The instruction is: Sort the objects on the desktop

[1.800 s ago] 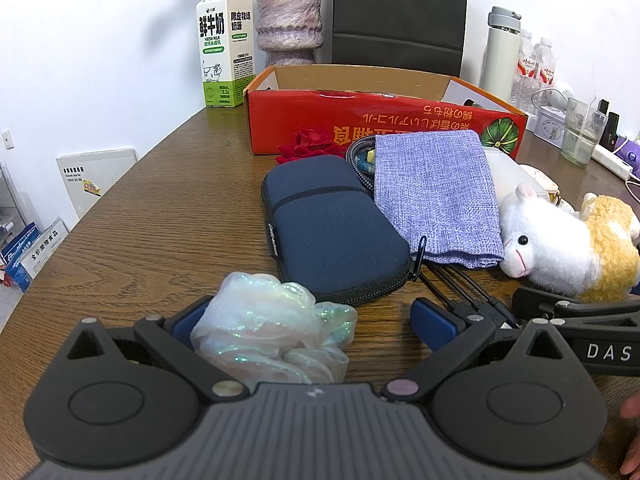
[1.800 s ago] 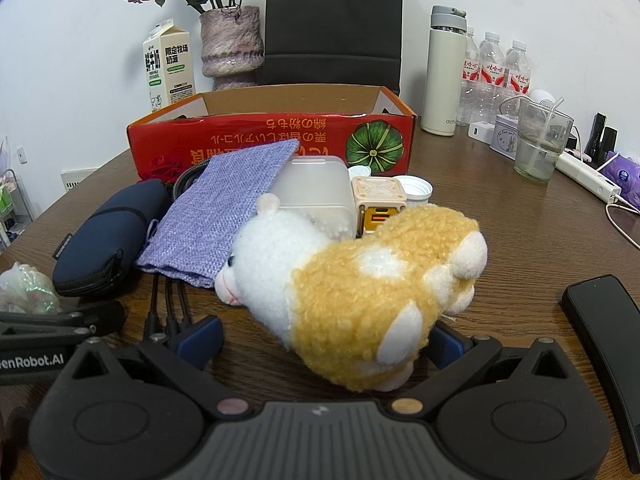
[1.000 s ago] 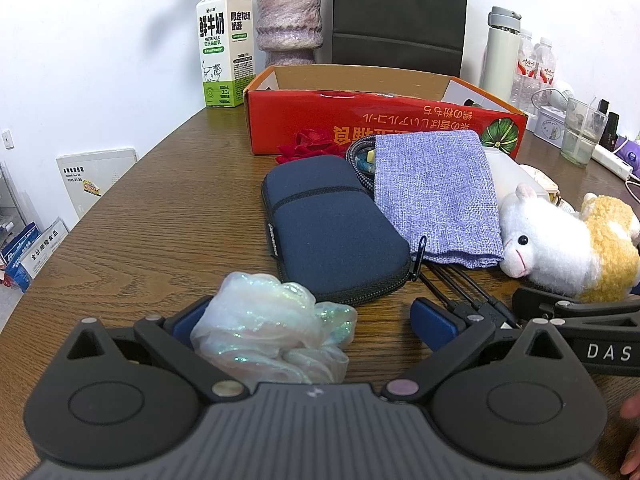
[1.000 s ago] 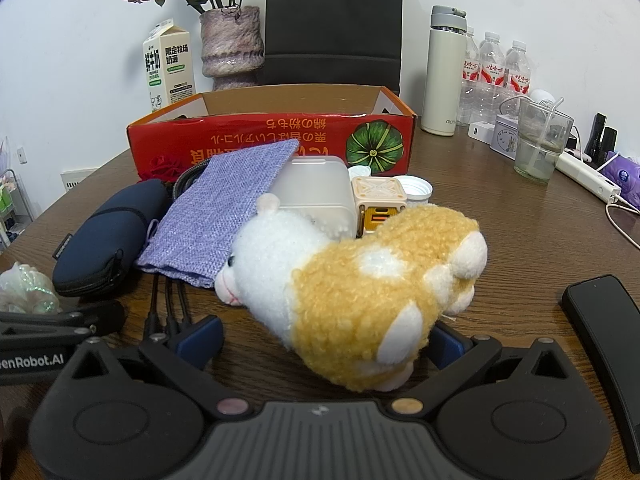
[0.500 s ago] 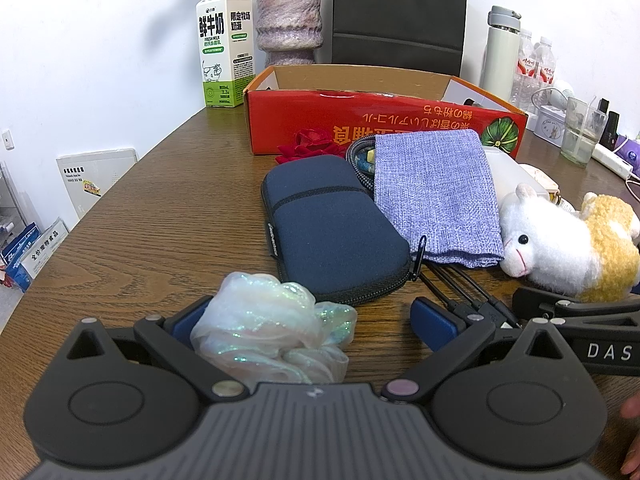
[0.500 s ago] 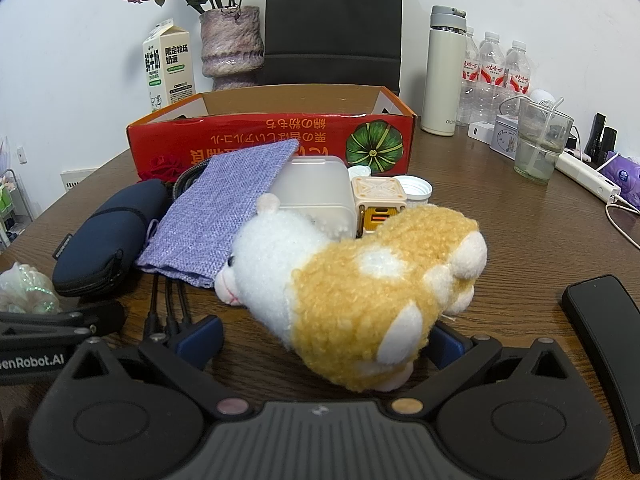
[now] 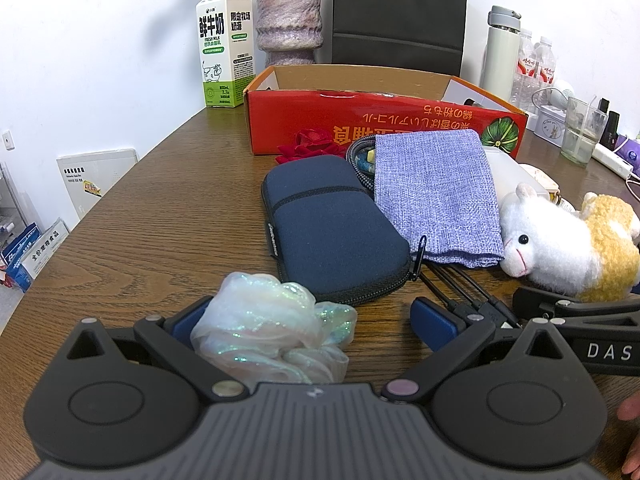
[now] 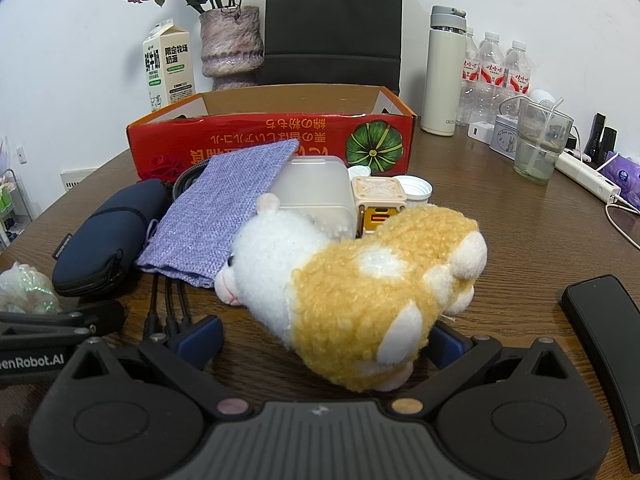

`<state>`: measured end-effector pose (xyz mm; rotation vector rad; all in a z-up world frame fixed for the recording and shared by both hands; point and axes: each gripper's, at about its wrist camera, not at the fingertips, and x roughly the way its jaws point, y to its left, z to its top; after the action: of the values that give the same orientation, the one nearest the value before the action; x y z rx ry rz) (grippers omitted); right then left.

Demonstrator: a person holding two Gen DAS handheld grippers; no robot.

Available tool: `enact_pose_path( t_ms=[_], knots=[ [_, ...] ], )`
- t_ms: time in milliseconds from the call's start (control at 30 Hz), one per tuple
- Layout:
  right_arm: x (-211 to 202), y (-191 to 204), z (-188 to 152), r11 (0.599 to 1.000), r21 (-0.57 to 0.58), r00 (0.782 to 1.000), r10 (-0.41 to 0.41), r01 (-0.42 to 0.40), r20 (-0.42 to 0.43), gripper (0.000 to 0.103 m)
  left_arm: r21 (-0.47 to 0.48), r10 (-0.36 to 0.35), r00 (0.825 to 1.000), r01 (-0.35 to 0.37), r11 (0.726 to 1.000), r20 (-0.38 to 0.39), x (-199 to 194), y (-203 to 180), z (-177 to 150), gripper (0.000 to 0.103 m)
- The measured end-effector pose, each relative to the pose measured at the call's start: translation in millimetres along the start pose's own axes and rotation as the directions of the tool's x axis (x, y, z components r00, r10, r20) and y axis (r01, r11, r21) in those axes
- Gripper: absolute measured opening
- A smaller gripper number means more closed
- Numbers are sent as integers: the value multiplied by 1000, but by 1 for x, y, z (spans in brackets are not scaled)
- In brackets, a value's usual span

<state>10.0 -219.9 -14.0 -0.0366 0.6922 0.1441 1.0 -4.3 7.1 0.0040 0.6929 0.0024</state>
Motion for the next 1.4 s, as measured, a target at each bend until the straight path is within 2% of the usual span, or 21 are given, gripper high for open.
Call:
enact_pose_path(
  t_ms=[167, 233, 333, 433, 500, 600, 700, 767, 833, 867, 933, 1000, 1233, 1367, 1400],
  knots=[
    [-1, -2, -2, 1000, -2, 1000, 1, -1, 0, 103, -6, -1, 1000, 1, 1000, 4, -5, 2, -2, 103],
    [-5, -4, -5, 1000, -5, 1000, 7, -7, -1, 103, -16, -24, 1000, 24, 1000, 16, -13, 0, -3, 103],
    [-17, -6, -13, 1000, -15, 1000, 21, -21, -10, 103, 27, -80, 991, 77, 997, 111, -33, -2, -7, 103],
    [-34, -15, -18, 999, -19, 999, 44, -43, 23, 103, 77, -60, 982, 46, 996, 177, -45, -5, -6, 103],
    [-43, -26, -13, 998, 2, 996, 60, -61, 63, 103, 85, -61, 980, 45, 995, 188, -44, -3, -1, 103],
    [-53, -44, 3, 995, 64, 989, 71, -79, 128, 103, 52, -91, 980, 83, 995, 177, -31, 4, 15, 103],
    [-40, -61, 19, 987, 128, 989, 83, -99, 122, 103, 36, -87, 984, 82, 996, 155, -15, 7, 31, 103],
    [-19, -73, 29, 974, 195, 992, 106, -118, 70, 99, 28, -86, 990, 84, 996, 113, 4, 11, 45, 103],
    [0, -86, 36, 941, 301, 988, 153, -156, 33, 82, 27, -71, 995, 70, 997, 69, 22, 12, 57, 103],
    [9, -90, 39, 925, 339, 984, 174, -172, 24, 78, 31, -78, 996, 76, 997, 51, 29, 13, 60, 100],
    [21, -90, 44, 935, 327, 989, 148, -139, -3, 54, 27, -124, 992, 124, 992, -6, 38, 17, 64, 84],
    [19, -89, 45, 941, 309, 990, 138, -136, 17, 51, 3, -168, 986, 168, 986, -16, 41, 22, 65, 82],
    [-3, -82, 51, 967, 214, 989, 128, -141, 76, 43, 15, -186, 983, 186, 982, -1, 32, 23, 64, 69],
    [-28, -78, 57, 980, 147, 985, 115, -134, 128, 42, -3, -233, 972, 233, 972, 19, 18, 24, 65, 65],
    [-33, -77, 60, 981, 138, 983, 118, -137, 140, 42, -6, -230, 972, 230, 973, 37, 13, 24, 66, 57]
  ],
)
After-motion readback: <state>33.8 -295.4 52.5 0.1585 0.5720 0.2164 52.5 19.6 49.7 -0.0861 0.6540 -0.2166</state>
